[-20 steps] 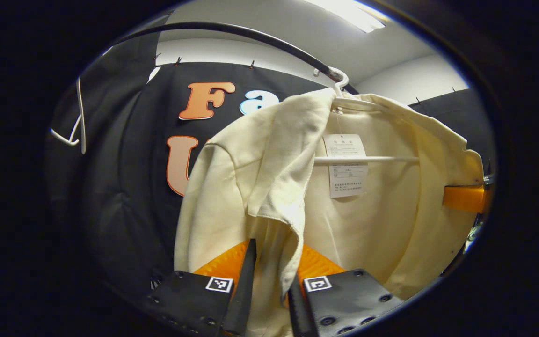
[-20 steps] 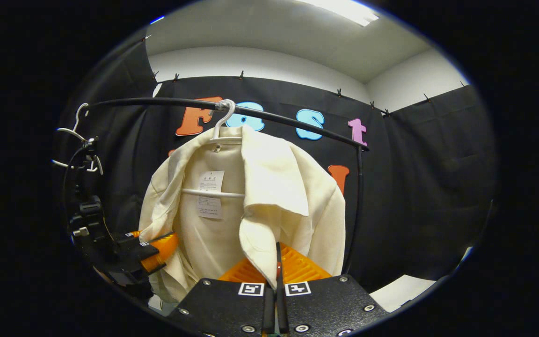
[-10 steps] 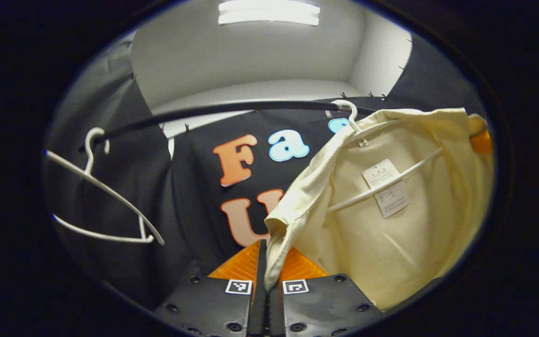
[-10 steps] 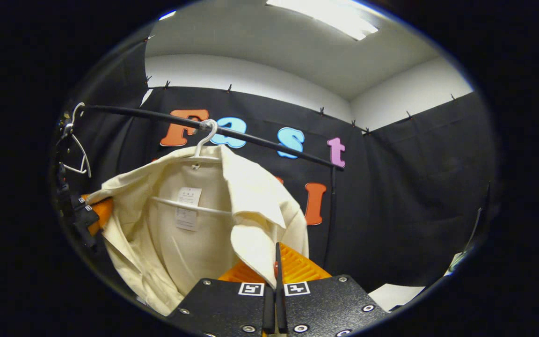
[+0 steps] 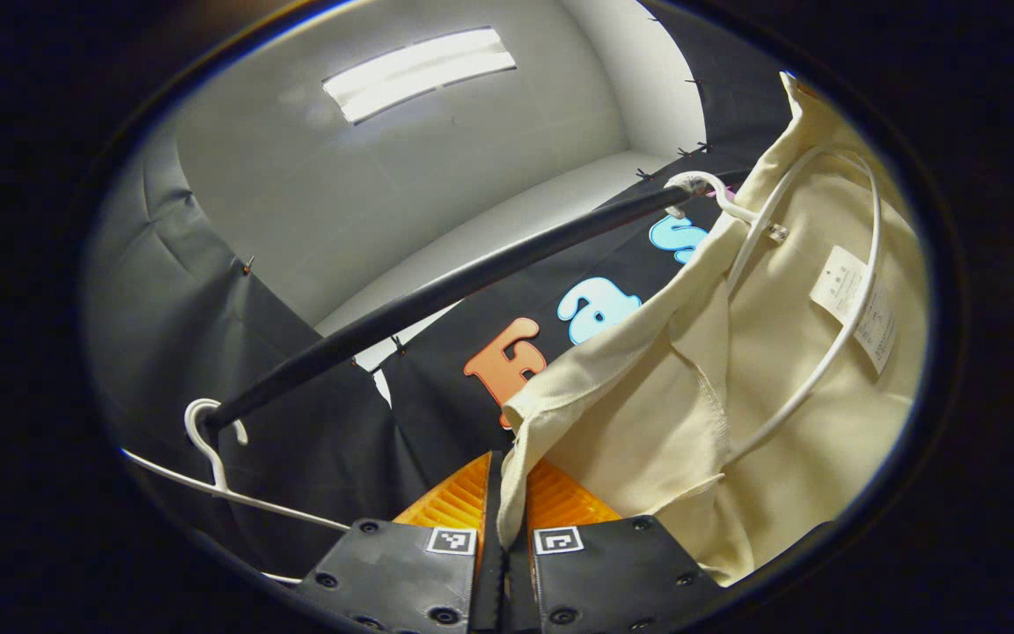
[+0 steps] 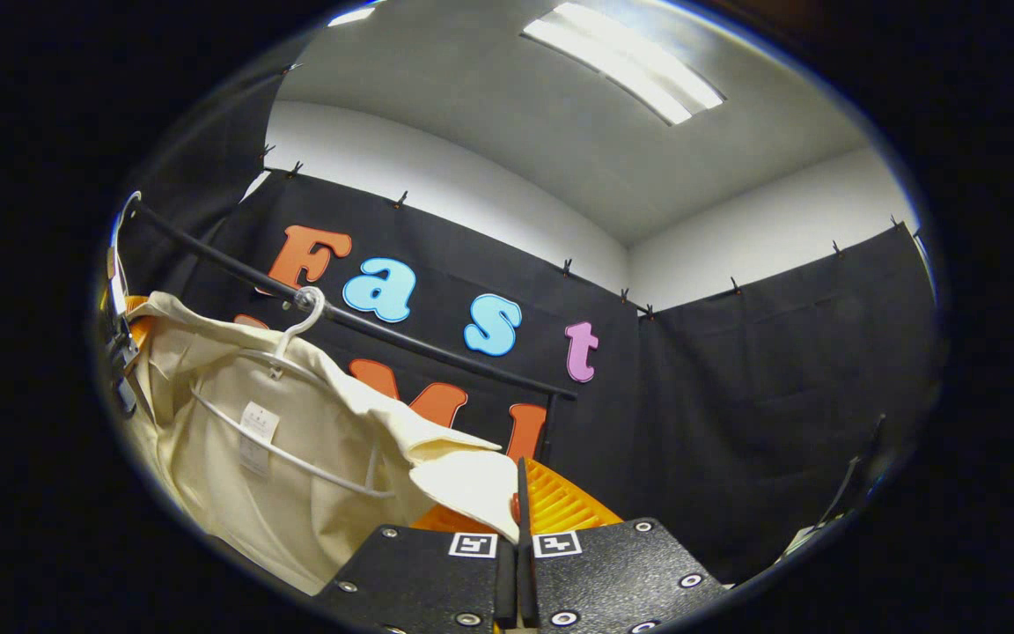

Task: Grasp the clothes on the hanger with both hands and then place them into the laundry hamper below.

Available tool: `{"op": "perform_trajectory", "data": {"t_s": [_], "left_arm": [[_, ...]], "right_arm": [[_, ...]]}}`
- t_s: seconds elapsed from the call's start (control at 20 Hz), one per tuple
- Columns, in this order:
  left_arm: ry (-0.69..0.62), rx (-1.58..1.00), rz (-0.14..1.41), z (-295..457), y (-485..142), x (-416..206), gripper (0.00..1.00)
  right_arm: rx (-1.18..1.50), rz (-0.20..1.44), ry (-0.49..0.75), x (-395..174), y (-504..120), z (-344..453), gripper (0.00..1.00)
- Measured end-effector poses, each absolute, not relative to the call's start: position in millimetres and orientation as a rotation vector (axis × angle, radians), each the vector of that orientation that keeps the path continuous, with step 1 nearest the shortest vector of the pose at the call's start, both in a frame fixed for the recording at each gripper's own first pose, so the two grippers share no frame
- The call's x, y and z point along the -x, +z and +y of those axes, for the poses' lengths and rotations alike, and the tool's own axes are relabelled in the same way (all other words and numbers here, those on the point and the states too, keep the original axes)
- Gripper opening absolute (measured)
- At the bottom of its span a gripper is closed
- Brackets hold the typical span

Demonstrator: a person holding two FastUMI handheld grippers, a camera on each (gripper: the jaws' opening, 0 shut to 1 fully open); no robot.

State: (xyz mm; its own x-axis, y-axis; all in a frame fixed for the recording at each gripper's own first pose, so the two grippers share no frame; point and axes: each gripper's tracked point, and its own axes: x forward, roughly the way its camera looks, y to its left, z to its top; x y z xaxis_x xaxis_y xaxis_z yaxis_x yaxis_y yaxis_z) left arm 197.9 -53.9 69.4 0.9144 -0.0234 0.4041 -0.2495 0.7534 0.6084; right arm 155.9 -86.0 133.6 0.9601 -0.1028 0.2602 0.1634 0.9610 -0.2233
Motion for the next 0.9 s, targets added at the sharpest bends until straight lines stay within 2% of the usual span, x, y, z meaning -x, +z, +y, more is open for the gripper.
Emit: {"op": "perform_trajectory", "data": {"t_s": [0.2,0.45,0.9], "left_arm": [[0.123,-0.735,-0.430,-56.6,79.6,-229.9,0.10],[0.136,-0.820,-0.499,-62.0,86.1,-260.2,0.10],[0.036,-0.746,-0.322,-65.7,12.5,-320.9,0.10]], "right_arm": [[0.255,-0.274,-0.125,-187.8,158.9,-93.2,0.00],[0.252,-0.278,-0.124,-229.2,158.0,-98.5,0.00],[0.167,-0.168,-0.060,-277.2,86.9,-90.6,0.00]]}}
